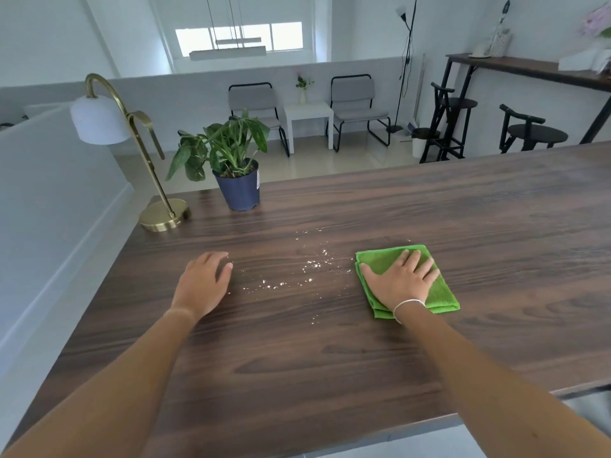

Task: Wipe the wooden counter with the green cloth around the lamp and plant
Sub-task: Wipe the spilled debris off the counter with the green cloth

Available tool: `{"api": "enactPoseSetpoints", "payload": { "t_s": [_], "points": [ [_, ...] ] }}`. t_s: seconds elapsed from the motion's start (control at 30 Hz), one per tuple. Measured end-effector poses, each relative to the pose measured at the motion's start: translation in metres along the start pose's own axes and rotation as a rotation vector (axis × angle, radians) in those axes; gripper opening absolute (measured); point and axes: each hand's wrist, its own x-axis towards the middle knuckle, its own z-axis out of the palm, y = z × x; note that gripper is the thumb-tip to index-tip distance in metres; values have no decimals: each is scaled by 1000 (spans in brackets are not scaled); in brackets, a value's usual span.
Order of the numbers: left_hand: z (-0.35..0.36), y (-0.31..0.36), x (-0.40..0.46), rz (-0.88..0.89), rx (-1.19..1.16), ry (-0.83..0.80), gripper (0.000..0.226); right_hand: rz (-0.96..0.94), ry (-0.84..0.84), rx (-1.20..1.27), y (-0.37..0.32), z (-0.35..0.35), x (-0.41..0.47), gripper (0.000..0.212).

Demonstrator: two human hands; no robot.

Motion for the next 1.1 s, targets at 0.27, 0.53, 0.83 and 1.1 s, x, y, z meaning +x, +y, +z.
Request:
{"api": "enactPoseSetpoints", "payload": {
  "t_s": [0.27,0.53,0.83,1.1],
  "points": [
    [5,-45,-5,-65,102,4,45,-146,-55,-34,-22,-1,40,75],
    [8,-49,-4,-57,107,-12,48,-627,-151,-66,-44,8,15,79],
    [11,-54,-4,-71,46,-12,49,-595,-151,-93,14,-13,35,78],
    [15,-56,-1,-74,19,9,49,-552,-134,-103,-47,5,71,56]
  ]
}}
